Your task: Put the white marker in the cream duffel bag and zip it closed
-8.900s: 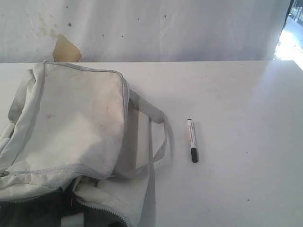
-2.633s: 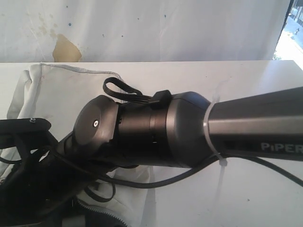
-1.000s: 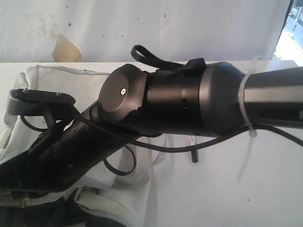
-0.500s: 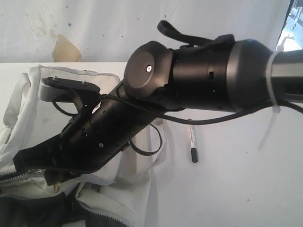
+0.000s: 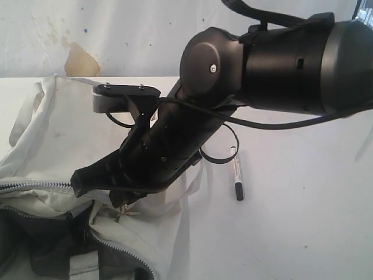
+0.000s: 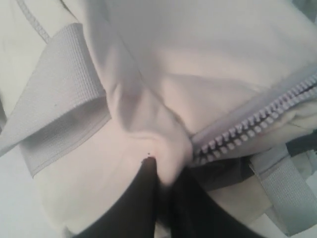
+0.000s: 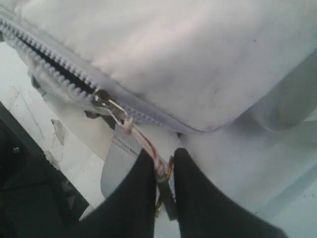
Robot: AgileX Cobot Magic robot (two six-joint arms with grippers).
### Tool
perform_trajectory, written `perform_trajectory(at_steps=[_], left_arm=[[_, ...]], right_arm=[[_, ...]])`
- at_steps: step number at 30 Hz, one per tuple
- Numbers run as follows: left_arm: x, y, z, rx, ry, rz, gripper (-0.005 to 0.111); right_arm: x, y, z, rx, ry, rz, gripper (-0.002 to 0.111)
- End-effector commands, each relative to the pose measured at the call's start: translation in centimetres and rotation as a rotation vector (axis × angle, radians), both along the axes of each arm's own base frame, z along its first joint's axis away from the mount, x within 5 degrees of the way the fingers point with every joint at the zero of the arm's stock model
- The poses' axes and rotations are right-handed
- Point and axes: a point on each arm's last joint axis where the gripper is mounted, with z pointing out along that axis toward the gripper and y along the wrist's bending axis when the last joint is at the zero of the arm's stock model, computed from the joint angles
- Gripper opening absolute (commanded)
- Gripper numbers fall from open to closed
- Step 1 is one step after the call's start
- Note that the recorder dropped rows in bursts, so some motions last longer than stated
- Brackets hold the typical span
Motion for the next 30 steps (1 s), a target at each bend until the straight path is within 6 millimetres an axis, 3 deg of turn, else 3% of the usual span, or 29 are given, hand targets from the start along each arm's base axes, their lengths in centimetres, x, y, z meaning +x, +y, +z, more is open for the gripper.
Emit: perform_trajectory(at_steps=[1,10,13,21,30], left_arm=[[0.6,0.5,0.4,-0.014,-0.031,0.100,0.000],[0.6,0.5,0.4,-0.023,-0.022,0.120,0.000],[0.5,0.6,0.3,-0.009,-0.011,0.110,0.000],[0.4,0.6,0.2,0.006,-0.012,0.080,0.000],[0.4,0.6,0.2,0.057,-0.065,-0.004,0.000]], right_arm=[[0.2,-1.0,0.1,-0.067,0.000,-0.024,0.000],[0.3,-2.9,-1.8,-0.242,-0.047,-0.055,0.000],[0.7,-3.5,-1.5,-0.249,-0.069,-0.066,0.000],[3.8,-6.0,-1.6,-0.243,-0.140,-0.161,0.000],[5.3,-5.2,-0.9,-0.128,-0.330,-0.121,0.000]])
